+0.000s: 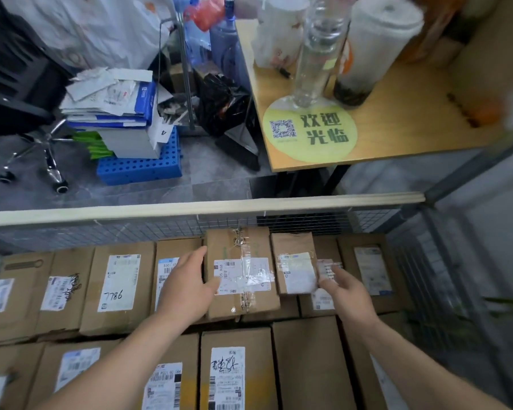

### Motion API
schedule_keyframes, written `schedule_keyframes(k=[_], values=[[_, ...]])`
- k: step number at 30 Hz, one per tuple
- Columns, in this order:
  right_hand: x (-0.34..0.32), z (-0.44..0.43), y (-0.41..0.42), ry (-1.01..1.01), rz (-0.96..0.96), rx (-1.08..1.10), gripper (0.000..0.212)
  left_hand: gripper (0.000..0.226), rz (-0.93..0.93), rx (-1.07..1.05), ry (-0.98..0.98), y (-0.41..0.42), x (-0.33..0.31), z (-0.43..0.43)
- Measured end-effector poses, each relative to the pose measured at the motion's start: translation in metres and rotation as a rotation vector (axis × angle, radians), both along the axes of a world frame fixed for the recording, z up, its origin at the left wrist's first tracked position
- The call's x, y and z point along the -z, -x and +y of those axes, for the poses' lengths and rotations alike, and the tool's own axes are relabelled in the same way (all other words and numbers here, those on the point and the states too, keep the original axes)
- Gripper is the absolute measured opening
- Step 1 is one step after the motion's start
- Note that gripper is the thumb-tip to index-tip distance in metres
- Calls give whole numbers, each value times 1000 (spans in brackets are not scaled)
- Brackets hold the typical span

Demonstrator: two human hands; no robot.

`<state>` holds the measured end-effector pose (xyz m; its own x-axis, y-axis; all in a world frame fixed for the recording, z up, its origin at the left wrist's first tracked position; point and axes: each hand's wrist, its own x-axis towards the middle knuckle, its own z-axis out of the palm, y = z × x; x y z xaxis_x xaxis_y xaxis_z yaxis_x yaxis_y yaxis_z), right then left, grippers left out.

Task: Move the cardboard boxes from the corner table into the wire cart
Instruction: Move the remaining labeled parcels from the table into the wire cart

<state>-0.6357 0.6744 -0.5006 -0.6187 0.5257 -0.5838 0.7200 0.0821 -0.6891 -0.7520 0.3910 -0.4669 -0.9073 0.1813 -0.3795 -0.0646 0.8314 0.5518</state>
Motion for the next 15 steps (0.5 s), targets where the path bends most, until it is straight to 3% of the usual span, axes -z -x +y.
schedule_keyframes(k=[7, 15], values=[[-125, -9, -29, -255, 94, -71, 64, 71, 155, 295, -38, -13, -107, 39], [-266, -26, -72, -665, 121, -123, 70, 64, 487, 670, -11, -25, -230, 64]])
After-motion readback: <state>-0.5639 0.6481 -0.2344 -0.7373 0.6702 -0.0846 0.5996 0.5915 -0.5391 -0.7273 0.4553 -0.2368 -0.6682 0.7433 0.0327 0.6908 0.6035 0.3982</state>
